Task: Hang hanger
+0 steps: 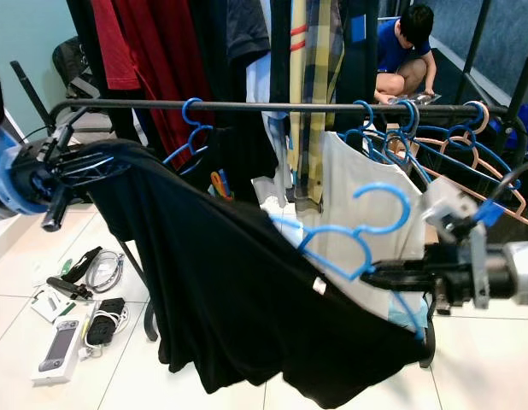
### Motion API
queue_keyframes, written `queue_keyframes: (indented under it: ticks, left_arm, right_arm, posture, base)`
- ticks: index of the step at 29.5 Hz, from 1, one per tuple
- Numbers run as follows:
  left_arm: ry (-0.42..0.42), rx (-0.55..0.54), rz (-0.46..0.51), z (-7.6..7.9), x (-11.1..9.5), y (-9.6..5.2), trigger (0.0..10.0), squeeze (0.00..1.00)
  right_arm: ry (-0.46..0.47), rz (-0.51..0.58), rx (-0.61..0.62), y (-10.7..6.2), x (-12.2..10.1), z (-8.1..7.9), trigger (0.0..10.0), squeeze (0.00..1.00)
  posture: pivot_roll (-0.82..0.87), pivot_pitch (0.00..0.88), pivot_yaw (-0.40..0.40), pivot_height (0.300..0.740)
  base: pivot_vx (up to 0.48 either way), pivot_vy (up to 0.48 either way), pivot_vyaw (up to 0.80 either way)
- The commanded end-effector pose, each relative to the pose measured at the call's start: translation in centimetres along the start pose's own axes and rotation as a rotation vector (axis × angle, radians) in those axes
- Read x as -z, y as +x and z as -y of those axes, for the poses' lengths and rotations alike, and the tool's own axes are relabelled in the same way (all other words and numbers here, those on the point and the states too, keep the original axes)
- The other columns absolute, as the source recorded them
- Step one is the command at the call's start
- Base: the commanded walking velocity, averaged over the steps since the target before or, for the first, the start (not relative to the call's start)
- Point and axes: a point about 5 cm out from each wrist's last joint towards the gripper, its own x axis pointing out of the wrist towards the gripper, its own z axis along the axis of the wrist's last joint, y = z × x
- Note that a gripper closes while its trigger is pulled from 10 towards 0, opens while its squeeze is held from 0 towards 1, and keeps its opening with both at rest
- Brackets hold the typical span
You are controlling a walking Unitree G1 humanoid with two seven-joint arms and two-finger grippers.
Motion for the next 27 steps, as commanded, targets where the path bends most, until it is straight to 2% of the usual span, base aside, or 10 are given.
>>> queue_keyframes:
  ticks: [1,4,9,12,13,15,16,18,19,27]
  left_arm:
    - [0.054,-0.097,0.089,-1.3,-1.4,0.3,1.6,0.00]
    - [0.075,-0.260,0.140,-3.1,-1.8,-0.2,0.2,0.00]
    - [0.086,-0.468,0.193,-4.9,-2.2,-1.5,0.0,0.00]
    - [0.086,-0.468,0.193,-4.9,-2.2,-1.5,0.0,0.00]
    - [0.086,-0.627,0.233,-6.1,-2.4,-2.7,0.0,0.00]
    - [0.086,-0.627,0.233,-6.1,-2.4,-2.7,0.0,0.00]
    - [0.077,-0.781,0.293,-7.0,-2.6,-4.2,0.0,0.00]
    - [0.077,-0.781,0.293,-7.0,-2.6,-4.2,0.0,0.00]
    - [0.062,-0.909,0.336,-7.5,-2.4,-5.4,0.0,0.00]
    - [0.009,-1.096,0.373,-8.0,-0.9,-6.9,0.0,0.00]
  right_arm:
    - [-0.012,0.068,0.001,0.6,-0.5,-0.2,0.0,0.00]
    - [-0.026,0.176,0.013,0.1,-1.5,-0.3,0.0,0.00]
    - [-0.031,0.210,0.022,-0.5,-1.7,-0.5,0.0,0.00]
    - [-0.031,0.210,0.022,-0.5,-1.7,-0.5,0.0,0.00]
    - [-0.027,0.216,0.033,-0.7,-1.6,-0.4,0.0,0.00]
    - [-0.027,0.216,0.033,-0.7,-1.6,-0.4,0.0,0.00]
    - [-0.018,0.197,0.041,-0.5,-1.2,-0.4,0.0,0.00]
    - [-0.018,0.197,0.041,-0.5,-1.2,-0.4,0.0,0.00]
    - [-0.011,0.186,0.047,-0.3,-0.8,-0.3,0.0,0.00]
    - [-0.011,0.198,0.085,-0.1,-0.6,0.0,0.0,0.00]
  posture:
    - [-0.15,0.000,0.084,0.740]
    - [-0.15,0.000,0.085,0.740]
    - [-0.15,0.000,0.085,0.740]
    - [-0.15,0.000,0.085,0.740]
    - [-0.15,0.000,0.087,0.740]
    - [-0.15,0.000,0.087,0.740]
    - [-0.15,0.000,0.086,0.740]
    - [-0.15,0.000,0.086,0.740]
    - [-0.15,0.000,0.083,0.740]
    - [-0.14,0.000,0.083,0.740]
  base:
    - [0.000,0.000,0.00]
    - [0.000,0.000,0.00]
    - [0.000,0.000,0.00]
    - [0.000,0.000,0.00]
    - [0.000,0.000,0.00]
    - [0.000,0.000,0.00]
    - [0.000,0.000,0.00]
    - [0.000,0.000,0.00]
    - [0.000,0.000,0.00]
    - [0.000,0.000,0.00]
